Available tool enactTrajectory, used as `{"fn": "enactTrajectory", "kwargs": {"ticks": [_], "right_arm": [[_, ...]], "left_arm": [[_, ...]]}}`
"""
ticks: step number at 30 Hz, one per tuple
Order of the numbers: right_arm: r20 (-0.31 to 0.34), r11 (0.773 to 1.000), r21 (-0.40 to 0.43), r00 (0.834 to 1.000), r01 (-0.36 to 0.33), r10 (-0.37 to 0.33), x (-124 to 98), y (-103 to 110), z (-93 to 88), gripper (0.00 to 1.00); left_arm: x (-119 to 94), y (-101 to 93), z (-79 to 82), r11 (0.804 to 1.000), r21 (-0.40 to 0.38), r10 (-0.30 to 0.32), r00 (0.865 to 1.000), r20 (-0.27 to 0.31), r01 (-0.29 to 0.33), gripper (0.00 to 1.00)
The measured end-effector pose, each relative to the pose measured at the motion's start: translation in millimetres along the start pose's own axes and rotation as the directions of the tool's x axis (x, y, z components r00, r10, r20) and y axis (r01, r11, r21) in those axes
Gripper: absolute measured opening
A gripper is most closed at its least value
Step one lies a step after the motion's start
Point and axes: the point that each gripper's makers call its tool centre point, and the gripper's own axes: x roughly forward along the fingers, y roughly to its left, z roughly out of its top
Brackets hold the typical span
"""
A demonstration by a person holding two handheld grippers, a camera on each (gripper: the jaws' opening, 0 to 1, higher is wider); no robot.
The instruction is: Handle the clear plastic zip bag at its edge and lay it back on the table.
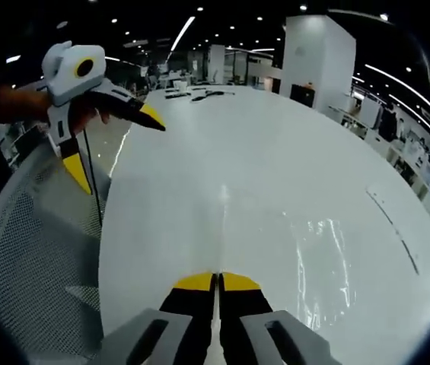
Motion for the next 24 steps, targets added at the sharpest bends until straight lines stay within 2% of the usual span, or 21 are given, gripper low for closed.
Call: {"fn": "enactTrajectory", "kwargs": {"ticks": [10, 16, 24], "right_arm": [[0.016, 0.997, -0.051, 0.998, -0.062, 0.063, -7.0, 19.5, 3.4, 0.00], [0.000, 0.991, -0.087, 0.995, -0.102, 0.102, -7.6, 31.4, 1.7, 0.00], [0.004, 0.985, -0.115, 0.992, -0.128, 0.129, -10.4, 36.4, 4.5, 0.00]], "left_arm": [[5.7, -3.2, -3.7, 0.999, 0.042, -0.025, 0.999, -0.020, 0.026, 0.77], [5.8, -8.9, -4.3, 0.997, 0.057, -0.040, 0.999, -0.030, 0.042, 0.74], [9.4, -13.9, -5.3, 0.993, 0.097, -0.061, 0.997, -0.044, 0.065, 0.68]]}}
